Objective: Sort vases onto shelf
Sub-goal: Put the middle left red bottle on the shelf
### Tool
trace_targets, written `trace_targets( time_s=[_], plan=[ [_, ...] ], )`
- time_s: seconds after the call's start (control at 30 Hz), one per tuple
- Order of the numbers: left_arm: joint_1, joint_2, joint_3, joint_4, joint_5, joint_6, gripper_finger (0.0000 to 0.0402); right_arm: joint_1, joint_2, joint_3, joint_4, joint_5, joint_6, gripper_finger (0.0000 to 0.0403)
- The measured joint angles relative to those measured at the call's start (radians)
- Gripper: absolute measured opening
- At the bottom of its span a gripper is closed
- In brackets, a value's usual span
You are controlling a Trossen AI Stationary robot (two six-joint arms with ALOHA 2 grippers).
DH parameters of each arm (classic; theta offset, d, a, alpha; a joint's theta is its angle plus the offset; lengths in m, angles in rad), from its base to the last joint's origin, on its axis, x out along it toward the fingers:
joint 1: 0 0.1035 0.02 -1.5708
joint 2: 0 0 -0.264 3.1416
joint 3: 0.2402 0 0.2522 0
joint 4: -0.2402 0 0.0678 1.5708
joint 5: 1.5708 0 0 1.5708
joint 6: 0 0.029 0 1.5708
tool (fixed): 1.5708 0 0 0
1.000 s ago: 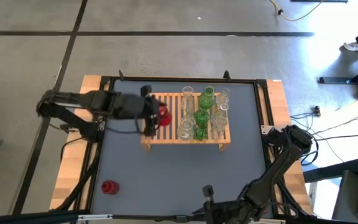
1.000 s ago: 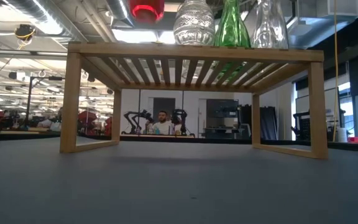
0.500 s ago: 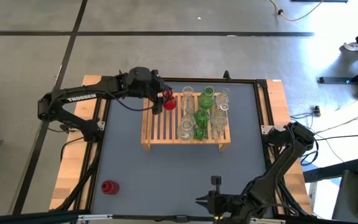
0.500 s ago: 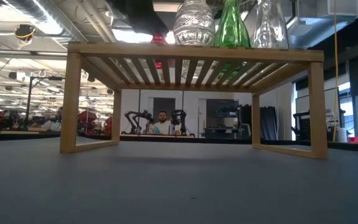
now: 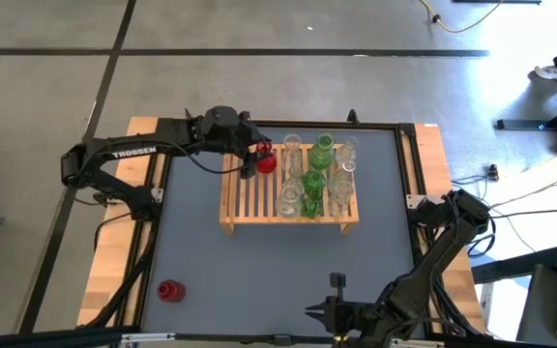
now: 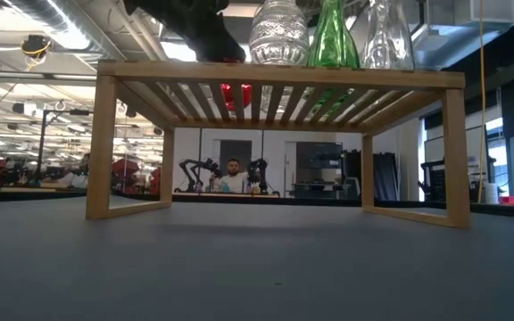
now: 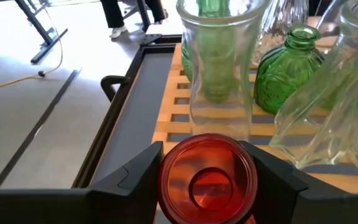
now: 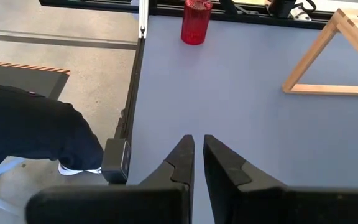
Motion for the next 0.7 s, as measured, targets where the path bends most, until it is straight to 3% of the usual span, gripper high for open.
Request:
trace_targets(
  time_s=[0.43, 0.7],
  plan=[
    [-0.007, 0.001, -0.008, 0.023, -0.005, -0.011, 0.0192, 0.000, 0.000, 0.000, -0.013, 0.008, -0.003, 0.0026],
    [-0.007, 0.004, -0.011, 0.016, -0.003, -0.015, 0.0237, 0.000, 0.000, 0.000, -0.032, 0.028, 0.000, 0.0026]
  ],
)
